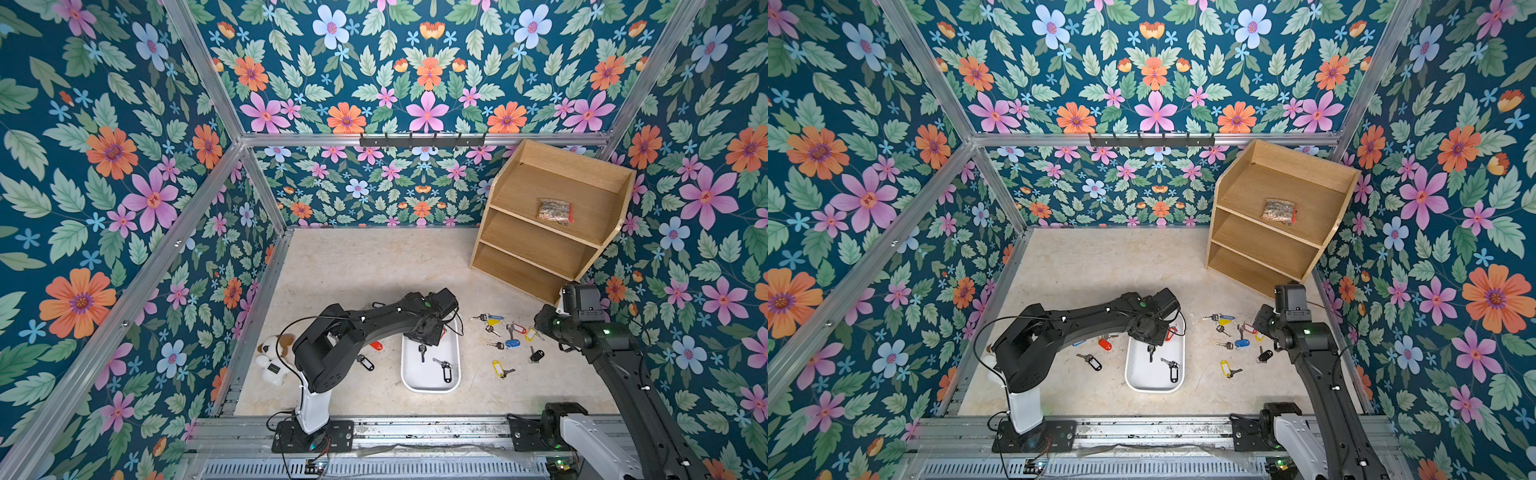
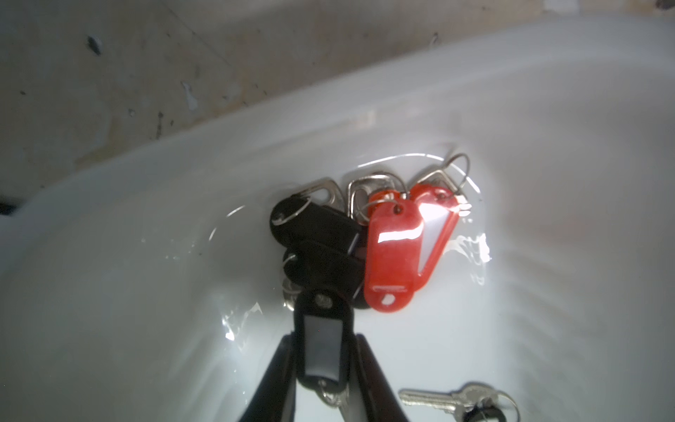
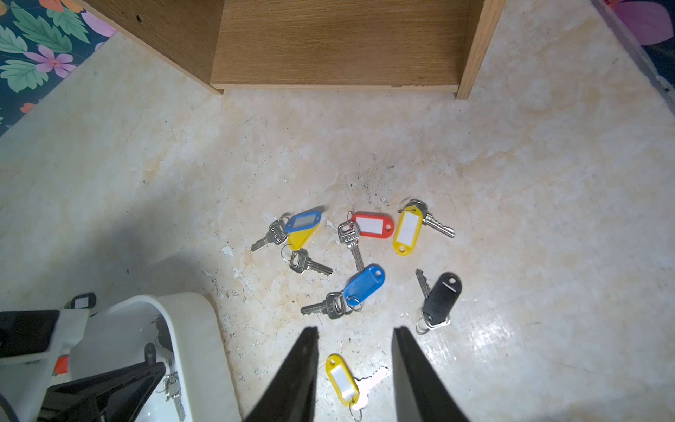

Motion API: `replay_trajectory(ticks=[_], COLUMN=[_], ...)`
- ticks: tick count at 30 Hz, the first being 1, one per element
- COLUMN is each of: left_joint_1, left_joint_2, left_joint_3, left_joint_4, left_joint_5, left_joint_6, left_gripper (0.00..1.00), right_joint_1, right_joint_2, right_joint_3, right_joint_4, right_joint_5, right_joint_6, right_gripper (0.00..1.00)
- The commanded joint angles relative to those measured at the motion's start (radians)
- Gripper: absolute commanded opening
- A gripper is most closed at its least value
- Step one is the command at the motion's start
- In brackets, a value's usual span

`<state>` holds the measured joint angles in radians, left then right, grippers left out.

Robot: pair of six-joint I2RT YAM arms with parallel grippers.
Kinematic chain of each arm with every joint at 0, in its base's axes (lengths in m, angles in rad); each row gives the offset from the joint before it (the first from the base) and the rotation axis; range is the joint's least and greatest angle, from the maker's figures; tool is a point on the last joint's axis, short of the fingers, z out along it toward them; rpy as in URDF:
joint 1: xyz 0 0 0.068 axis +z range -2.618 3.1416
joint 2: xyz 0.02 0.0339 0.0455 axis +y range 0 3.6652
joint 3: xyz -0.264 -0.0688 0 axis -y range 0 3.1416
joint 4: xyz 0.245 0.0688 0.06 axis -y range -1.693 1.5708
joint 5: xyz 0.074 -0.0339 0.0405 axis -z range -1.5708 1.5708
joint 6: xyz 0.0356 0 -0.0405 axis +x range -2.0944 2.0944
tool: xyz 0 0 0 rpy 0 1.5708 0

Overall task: Take the keys out of the storage box
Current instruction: Pick up the key from the storage box, then place the key at the center of the board.

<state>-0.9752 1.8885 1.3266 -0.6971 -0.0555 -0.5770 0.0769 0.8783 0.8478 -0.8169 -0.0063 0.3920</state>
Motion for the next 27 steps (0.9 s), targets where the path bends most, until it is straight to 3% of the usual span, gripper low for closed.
replay_trajectory(ticks=[1, 15, 27], left_joint_1=[0.001, 0.028, 0.274], left_joint_2=[-0.023, -0.189, -0.315], left_joint_3=[0.014, 0.097, 0.015], left_joint_4=[-0.036, -0.193, -0.184], left_joint_5=[-0.030, -0.154, -0.148], left_joint_6=[-0.009, -0.011, 0.093], left_gripper=[0.19, 0.17, 0.19], right_joint_1=[0.000, 0.001, 0.002], right_joint_2=[-0.001, 0.001, 0.001], right_joint_3=[-0.002, -0.004, -0.004], right_joint_4=[0.013, 0.015, 0.012], right_joint_5=[0.008, 0.010, 0.011], right_joint_6=[-0.006, -0.005, -0.005], right_gripper=[0.38, 0.37, 0.37])
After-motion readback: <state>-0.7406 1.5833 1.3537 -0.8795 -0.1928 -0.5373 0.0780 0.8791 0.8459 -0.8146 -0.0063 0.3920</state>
